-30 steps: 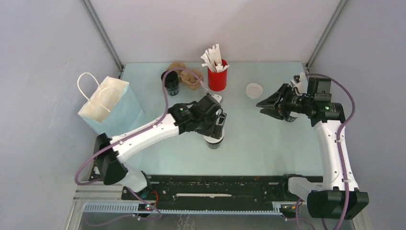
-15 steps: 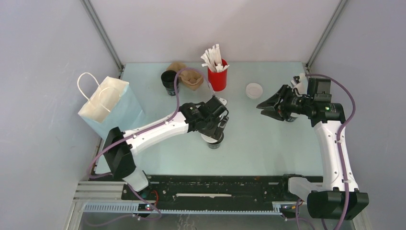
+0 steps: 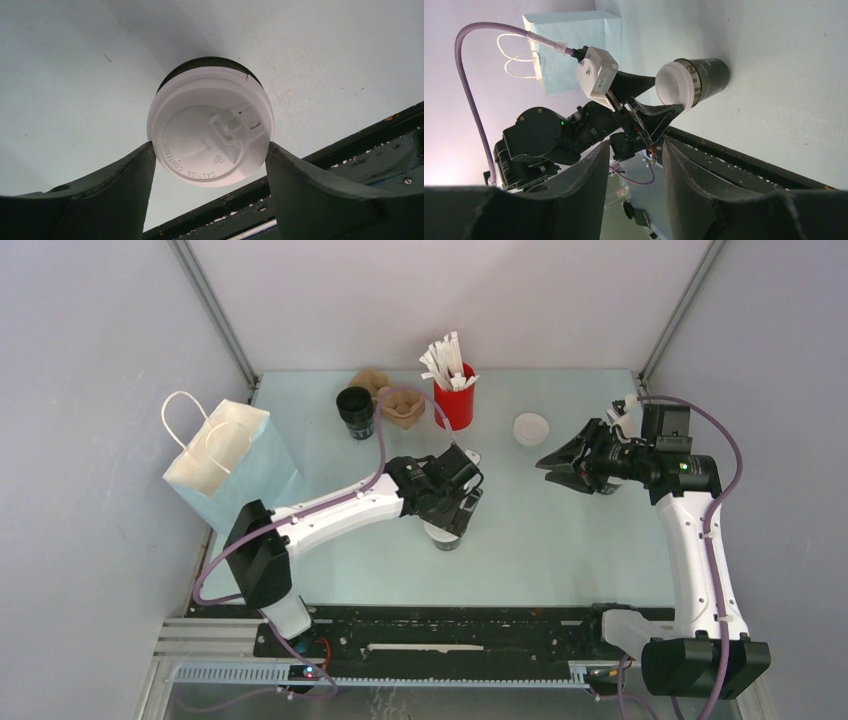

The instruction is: Pack the takeout coffee

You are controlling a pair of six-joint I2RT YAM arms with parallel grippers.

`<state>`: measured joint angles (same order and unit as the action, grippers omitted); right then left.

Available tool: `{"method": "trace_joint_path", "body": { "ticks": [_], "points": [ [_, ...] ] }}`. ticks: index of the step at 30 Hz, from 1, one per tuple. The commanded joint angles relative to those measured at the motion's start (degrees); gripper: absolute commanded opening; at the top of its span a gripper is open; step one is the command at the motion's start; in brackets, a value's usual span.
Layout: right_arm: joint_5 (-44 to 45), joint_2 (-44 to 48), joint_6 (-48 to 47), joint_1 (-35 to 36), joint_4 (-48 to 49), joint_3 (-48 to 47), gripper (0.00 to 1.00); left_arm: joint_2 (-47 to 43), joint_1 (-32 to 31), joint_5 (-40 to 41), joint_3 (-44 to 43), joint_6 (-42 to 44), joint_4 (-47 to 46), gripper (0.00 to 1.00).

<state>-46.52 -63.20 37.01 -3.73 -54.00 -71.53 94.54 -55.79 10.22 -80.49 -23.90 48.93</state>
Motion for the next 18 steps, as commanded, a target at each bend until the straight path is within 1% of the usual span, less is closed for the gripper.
{"method": "trace_joint_path", "body": {
  "ticks": [1, 18],
  "points": [
    [0.16, 1.24, -1.32, -0.23, -0.15, -0.54, 0.52, 0.44, -0.55, 0.43, -4.28, 1.44, -0.91, 0.81],
    [-0.16, 1.52, -0.58, -0.14, 1.09, 0.6, 0.52, 1.81, -0.55, 1.89, -4.78, 2.45, 0.29, 0.81]
  ]
}}
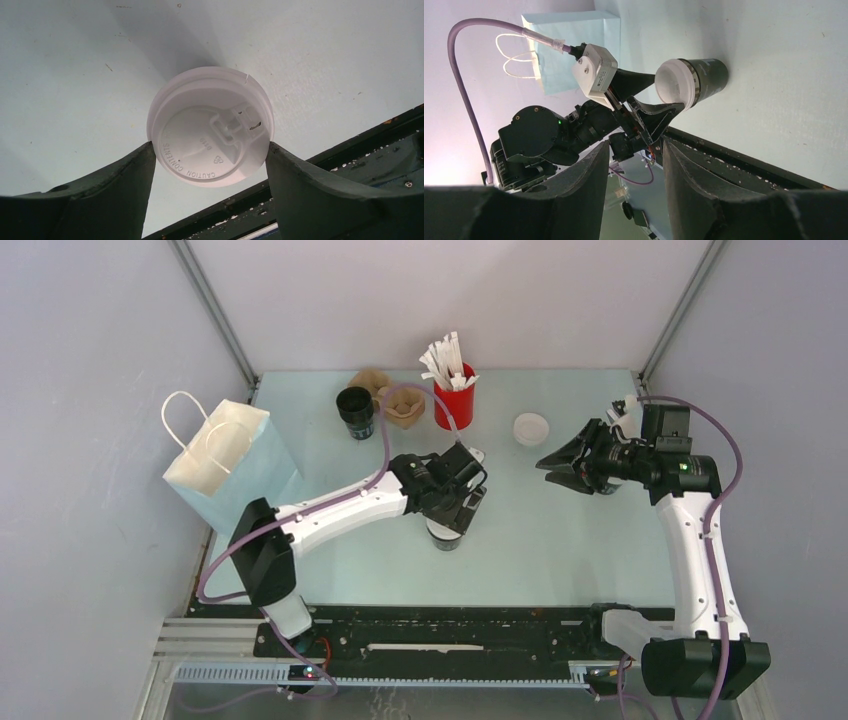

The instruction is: Pack the takeout coffee

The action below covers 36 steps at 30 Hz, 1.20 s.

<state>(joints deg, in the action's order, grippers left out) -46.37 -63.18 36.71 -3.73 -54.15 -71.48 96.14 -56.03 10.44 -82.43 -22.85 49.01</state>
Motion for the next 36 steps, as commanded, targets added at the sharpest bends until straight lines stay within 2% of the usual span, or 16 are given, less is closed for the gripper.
{"method": "trace_joint_path", "body": {
  "ticks": [1, 36],
  "points": [
    [-0.31, 1.48, -0.27, -0.14, 1.28, 0.55, 0.52, 0.26, -0.31, 1.6, -2.69, 1.47, 0.27, 0.81],
    [-0.68, 1.07, -0.1, -0.14, 2.19, 1.37, 0.52, 2.39, -0.31, 1.94, -1.18, 2.02, -0.32, 0.85]
  ]
}}
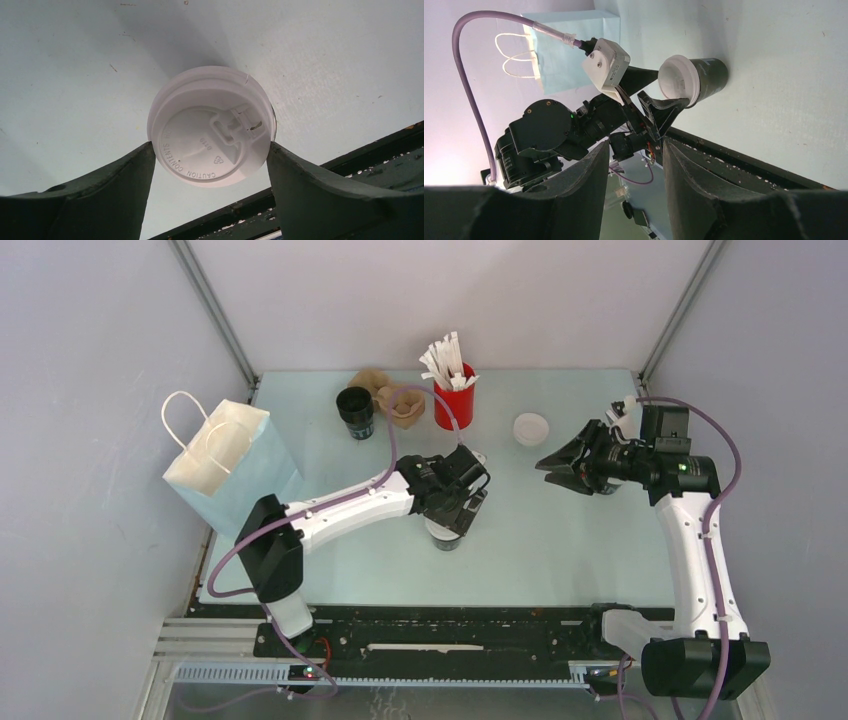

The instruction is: Pack the takeout coffee

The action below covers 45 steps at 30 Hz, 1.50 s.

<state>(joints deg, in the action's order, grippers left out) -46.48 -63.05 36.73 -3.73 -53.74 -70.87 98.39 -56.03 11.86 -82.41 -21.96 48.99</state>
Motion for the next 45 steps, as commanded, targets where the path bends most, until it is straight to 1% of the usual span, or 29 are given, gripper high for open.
{"method": "trace_joint_path", "body": {
  "ticks": [1, 18, 23, 24, 26, 28, 30, 32, 33, 35, 37, 38, 39, 43, 45],
  "points": [
    [-0.7, 1.03, 0.0, -0.14, 1.98, 1.06, 0.52, 0.05, -0.36, 0.44, -1.18, 1.19, -0.3, 0.85],
    [-0.72, 1.08, -0.17, 0.11, 1.9, 1.35, 0.52, -1.0, -0.48, -0.54, -0.9, 1.21, -0.22, 0.9],
    [0.29, 1.26, -0.8, 0.85, 1.9, 2.16, 0.53, -3.66, -0.48, -0.47, -2.0, 0.6, 1.61, 0.95],
    [0.64, 1.19, -1.0, 1.36, 2.1, 2.78, 0.54, -4.72, -0.48, -0.49, -2.6, 0.27, 2.52, 0.95],
    [1.08, 0.38, -2.63, 3.24, 2.59, 4.36, 0.62, -7.17, -0.42, -1.38, -4.51, -0.67, 4.49, 0.97],
    [0.72, -0.99, -4.41, 7.48, 4.64, 6.09, 0.73, -11.12, 0.15, -3.23, -4.77, -2.46, 5.21, 0.99],
    [1.5, -3.33, -5.78, 13.56, 7.35, 7.69, 0.87, -15.2, 2.66, -6.97, -2.45, -5.49, 4.55, 1.0],
    [1.37, -6.54, -6.6, 18.54, 11.38, 9.89, 0.91, -19.62, 6.32, -12.32, 3.0, -8.43, 0.95, 1.0],
    [1.2, -8.75, -6.62, 20.7, 13.59, 10.94, 0.92, -21.64, 8.45, -16.34, 6.36, -10.26, -1.74, 1.0],
    [-0.6, -13.31, -6.41, 23.5, 18.61, 12.51, 0.9, -25.11, 13.96, -24.29, 14.61, -15.3, -8.88, 0.96],
    [-2.99, -17.32, -5.38, 24.7, 23.89, 13.76, 0.89, -27.06, 18.17, -31.65, 21.25, -20.62, -16.4, 0.93],
    [-4.05, -19.3, -5.01, 24.99, 25.94, 13.99, 0.88, -27.48, 19.44, -33.46, 23.31, -22.59, -19.45, 0.92],
    [-4.68, -21.12, -4.8, 25.18, 27.27, 14.05, 0.87, -27.32, 20.2, -34.38, 24.75, -23.73, -21.84, 0.91],
    [-8.01, -27.23, -4.74, 26.1, 30.93, 14.01, 0.82, -24.14, 21.02, -34.88, 27.01, -25.5, -23.87, 0.86],
    [-8.3, -29.41, -5.26, 26.58, 31.46, 14.01, 0.8, -23.03, 21.37, -34.68, 29.04, -26.68, -25.81, 0.84]
  ]
}}
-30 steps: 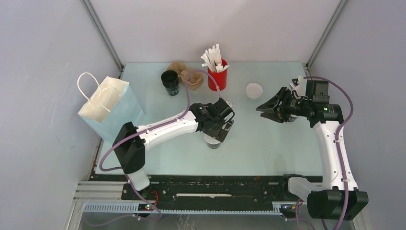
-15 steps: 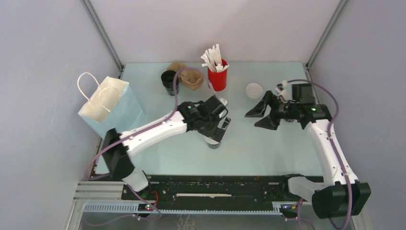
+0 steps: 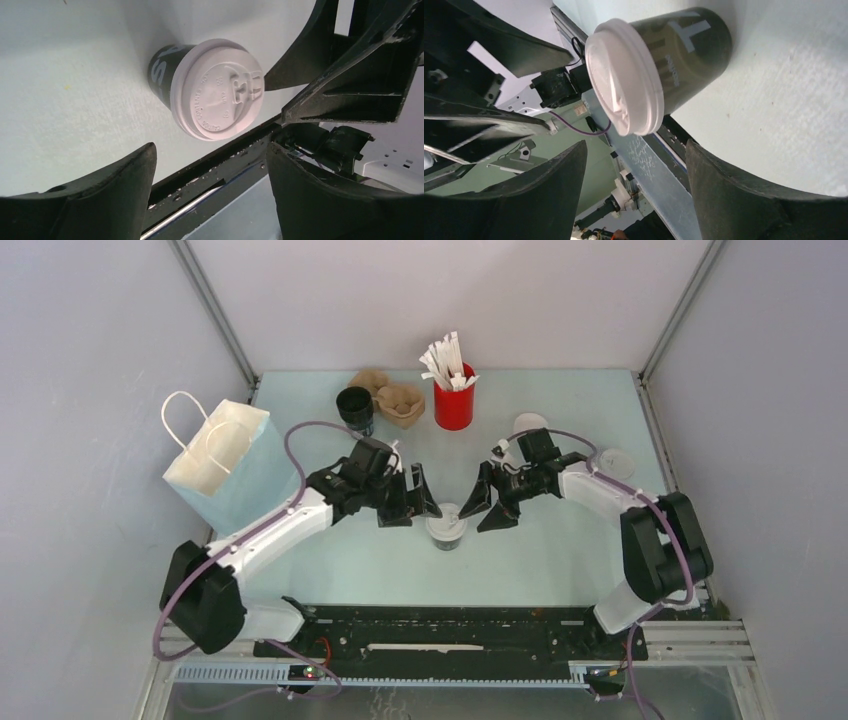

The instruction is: Pack the takeout coffee

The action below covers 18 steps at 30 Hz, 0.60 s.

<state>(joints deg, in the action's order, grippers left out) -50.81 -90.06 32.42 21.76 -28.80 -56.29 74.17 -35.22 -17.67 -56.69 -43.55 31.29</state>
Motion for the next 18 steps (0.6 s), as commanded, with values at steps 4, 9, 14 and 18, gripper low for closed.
{"method": "trace_joint_path", "body": {
  "ticks": [4, 9, 14, 18],
  "points": [
    [-3.99, -5.76, -2.03, 1.78, 7.23, -0.42, 0.75, 3.55, 0.86, -5.33, 5.73, -5.67, -10.87, 0.8],
    [-4.97, -8.12, -0.68, 1.97, 10.87, 1.11, 0.7, 5.45, 0.95, -5.0, 7.72, -4.42, -12.27, 0.73],
    [-4.8, -8.99, -0.16, 1.98, 13.14, 3.57, 0.63, 6.46, 0.82, -4.22, 10.35, -3.47, -12.9, 0.65],
    [-4.01, -10.39, 0.87, 1.91, 17.06, 6.97, 0.6, 6.53, 0.68, -2.77, 13.54, -3.18, -14.42, 0.61]
  ]
}}
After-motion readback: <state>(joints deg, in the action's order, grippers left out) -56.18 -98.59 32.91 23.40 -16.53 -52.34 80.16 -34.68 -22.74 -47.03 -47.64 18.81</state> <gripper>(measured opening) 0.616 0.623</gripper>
